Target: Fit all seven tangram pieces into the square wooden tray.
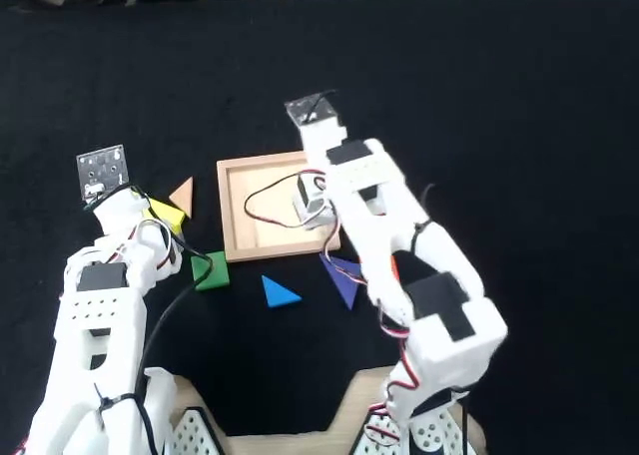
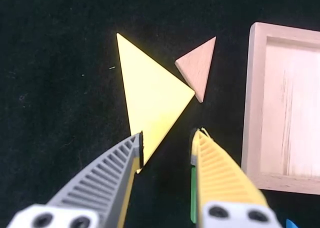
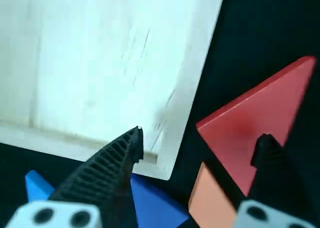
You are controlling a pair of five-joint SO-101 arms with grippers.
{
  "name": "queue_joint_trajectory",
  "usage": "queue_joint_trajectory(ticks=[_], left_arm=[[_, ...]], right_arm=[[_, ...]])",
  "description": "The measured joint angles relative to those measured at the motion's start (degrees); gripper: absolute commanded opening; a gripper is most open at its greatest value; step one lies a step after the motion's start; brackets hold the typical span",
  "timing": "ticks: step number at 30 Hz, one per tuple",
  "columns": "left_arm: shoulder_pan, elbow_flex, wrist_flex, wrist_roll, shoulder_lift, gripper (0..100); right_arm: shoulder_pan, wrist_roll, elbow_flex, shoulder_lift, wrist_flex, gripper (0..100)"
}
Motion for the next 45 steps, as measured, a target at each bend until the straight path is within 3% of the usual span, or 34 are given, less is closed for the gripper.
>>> queue_joint_trajectory(ticks=[4,20,32,40,45], left_arm=[[0.00,0.00,0.00,0.00,0.00,17],[0.00,0.00,0.00,0.00,0.00,17],[0.00,0.00,0.00,0.00,0.00,17],[0.00,0.00,0.00,0.00,0.00,17],[0.00,0.00,0.00,0.00,0.00,17]], right_arm=[[3.52,0.00,-2.81,3.08,1.05,34.9],[3.16,0.09,-4.04,0.53,3.69,35.0],[1.23,4.22,0.53,-3.87,-4.75,26.6],[0.62,4.66,-12.84,10.55,-0.88,26.0],[0.62,4.75,-22.59,17.32,6.24,7.7]])
